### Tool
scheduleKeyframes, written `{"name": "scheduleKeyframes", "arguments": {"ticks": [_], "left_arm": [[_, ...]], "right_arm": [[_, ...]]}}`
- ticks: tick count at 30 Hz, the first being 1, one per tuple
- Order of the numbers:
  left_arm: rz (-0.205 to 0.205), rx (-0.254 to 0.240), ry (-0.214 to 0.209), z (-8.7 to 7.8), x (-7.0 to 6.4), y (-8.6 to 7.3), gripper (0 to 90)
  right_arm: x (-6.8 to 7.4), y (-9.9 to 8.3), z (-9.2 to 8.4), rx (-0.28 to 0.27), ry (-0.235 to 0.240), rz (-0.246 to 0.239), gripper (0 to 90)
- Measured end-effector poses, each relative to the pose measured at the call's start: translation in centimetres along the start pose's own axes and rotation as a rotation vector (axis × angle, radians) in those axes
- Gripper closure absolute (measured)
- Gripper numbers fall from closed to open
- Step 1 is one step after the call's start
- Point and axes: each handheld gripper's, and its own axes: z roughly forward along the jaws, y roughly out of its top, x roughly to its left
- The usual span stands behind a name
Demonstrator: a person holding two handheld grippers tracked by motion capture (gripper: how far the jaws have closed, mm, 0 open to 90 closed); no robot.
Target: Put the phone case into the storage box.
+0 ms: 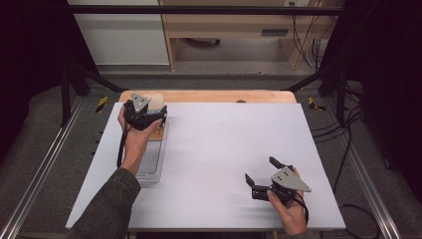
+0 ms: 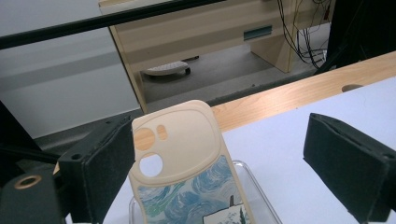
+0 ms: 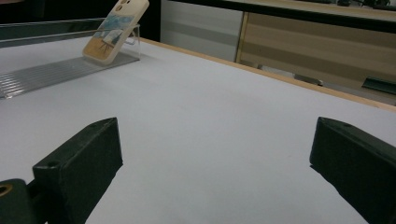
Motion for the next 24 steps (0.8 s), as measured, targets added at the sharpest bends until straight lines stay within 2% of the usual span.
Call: {"name": "scheduleKeyframes", "arguments": {"ticks": [3, 6, 16, 20, 24], "left_arm": [[0.008, 0.005, -0.005, -0.3, 0.0, -0.3, 8.9], [-0.002, 0.000, -0.007, -0.7, 0.0, -0.7, 9.2], [0.045, 0.015, -0.011, -1.4, 0.1, -1.1, 7.9], [0.014, 0.010, -0.032, -1.4, 0.0, -1.0, 8.0], [0.039, 0.016, -0.032, -1.5, -0.2, -0.9, 8.2]], "right_arm": [[0.1, 0.0, 0.1, 0.003, 0.002, -0.006, 2.4], [0.2, 0.0, 0.0, 0.005, 0.000, -0.015, 2.4], [0.1, 0.0, 0.0, 0.010, 0.002, -0.022, 2.4], [0.1, -0.1, 0.0, 0.011, 0.003, -0.024, 2.4], [0.1, -0.1, 0.0, 0.012, 0.003, -0.027, 2.4]]}}
